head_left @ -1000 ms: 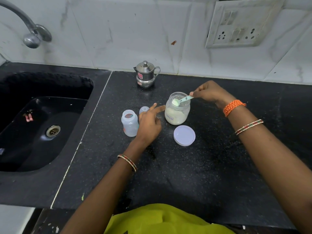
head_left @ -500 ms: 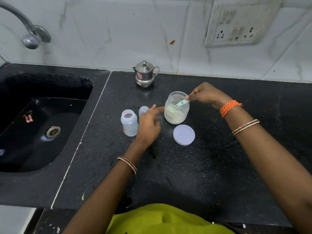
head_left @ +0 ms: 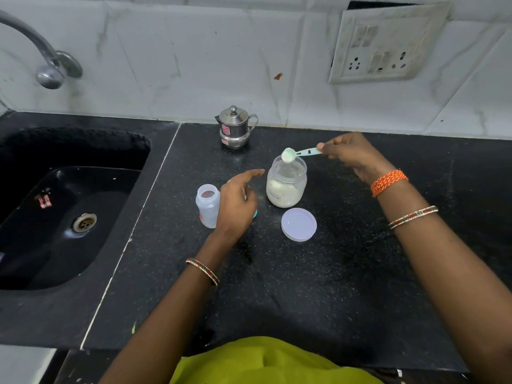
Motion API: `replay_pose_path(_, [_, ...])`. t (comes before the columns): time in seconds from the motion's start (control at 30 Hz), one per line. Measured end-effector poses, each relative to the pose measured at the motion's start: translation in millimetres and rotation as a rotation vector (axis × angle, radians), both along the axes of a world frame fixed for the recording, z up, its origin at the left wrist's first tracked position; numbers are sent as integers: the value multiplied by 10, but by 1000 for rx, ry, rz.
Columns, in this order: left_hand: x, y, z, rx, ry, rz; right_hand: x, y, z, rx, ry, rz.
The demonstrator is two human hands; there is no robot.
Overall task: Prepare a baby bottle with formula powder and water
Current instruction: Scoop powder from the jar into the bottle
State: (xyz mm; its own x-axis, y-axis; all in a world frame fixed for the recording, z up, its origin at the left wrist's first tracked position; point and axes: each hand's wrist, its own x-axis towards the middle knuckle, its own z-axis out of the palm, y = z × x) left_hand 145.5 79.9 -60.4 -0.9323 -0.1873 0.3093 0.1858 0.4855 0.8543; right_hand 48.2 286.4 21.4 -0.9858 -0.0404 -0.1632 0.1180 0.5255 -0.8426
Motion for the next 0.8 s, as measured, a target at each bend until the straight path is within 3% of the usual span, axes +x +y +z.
replay_pose_path(0.17, [110, -190, 91, 97, 272, 183, 159, -235, -18, -138, 59, -9])
replay_pose_path(0.27, [226, -379, 80, 125, 331, 336, 280, -491, -52, -197, 51, 47])
replay_pose_path(0.4, [433, -600, -95, 221, 226, 448, 390, -837, -152, -200, 43, 122])
replay_pose_path(0.6, [608, -765, -432, 214, -38, 347, 492, -1179, -260, -131, 64, 217])
replay_pose_path(0.8, [489, -831, -527, 131, -162, 213, 533, -1298, -304, 60, 241, 261])
